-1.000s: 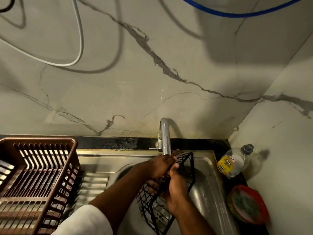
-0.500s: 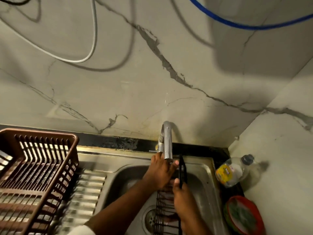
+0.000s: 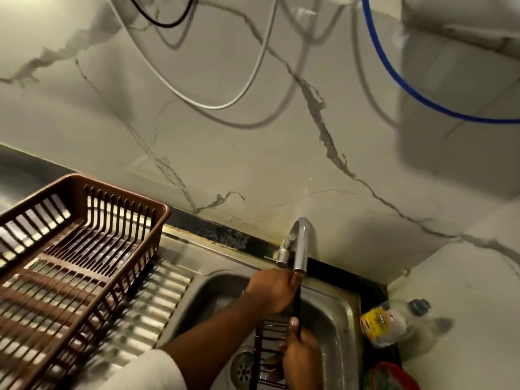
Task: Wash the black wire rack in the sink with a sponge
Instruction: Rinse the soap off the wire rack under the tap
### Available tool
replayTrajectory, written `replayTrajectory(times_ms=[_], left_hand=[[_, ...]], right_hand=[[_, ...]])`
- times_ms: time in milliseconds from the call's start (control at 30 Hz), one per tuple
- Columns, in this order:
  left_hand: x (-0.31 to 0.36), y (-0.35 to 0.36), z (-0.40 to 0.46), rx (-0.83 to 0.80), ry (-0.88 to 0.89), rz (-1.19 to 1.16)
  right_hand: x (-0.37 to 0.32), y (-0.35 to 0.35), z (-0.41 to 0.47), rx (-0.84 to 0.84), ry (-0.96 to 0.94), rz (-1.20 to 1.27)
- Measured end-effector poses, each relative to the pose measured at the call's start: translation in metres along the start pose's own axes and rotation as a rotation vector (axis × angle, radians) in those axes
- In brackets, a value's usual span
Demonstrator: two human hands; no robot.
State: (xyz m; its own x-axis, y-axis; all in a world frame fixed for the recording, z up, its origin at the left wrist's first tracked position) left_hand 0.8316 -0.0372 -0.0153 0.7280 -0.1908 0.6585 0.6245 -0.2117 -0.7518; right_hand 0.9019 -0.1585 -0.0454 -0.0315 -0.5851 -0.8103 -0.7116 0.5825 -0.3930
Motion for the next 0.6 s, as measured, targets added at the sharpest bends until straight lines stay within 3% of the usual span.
replayTrajectory(times_ms=[133,233,500,600], left_hand=[[0.005,-0.006,0.01,-0.336,-0.205,-0.284],[0.006,-0.013,0.017,-0.529,-0.229,-0.329],[0.011,0.0,0.021,-0.499,-0.319,-0.403],[0.01,0.016,0.017,-0.391,-0.223,-0.326]], right_hand=[[0.005,-0.023,-0.01,0.035,-0.033,0.028],[-0.003,-0.037,-0.021,-0.087,-0.119,0.007],[0.002,-0.034,-0.012,-0.175,-0.093,0.099],[-0.007,-0.023,-0.001,-0.224,-0.07,0.078]])
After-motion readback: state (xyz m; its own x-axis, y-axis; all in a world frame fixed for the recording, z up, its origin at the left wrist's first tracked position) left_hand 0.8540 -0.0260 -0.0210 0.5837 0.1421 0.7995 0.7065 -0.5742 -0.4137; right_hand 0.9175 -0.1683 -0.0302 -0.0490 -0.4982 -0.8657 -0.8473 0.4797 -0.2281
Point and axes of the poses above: each hand's wrist, its own z-axis towards the middle knuckle, its own y-axis out of the palm, x = y × z, the point moved 4 cm from there along z, towards the middle knuckle, and after that the axes turned 10 degrees about x, right-handed, at the moved point
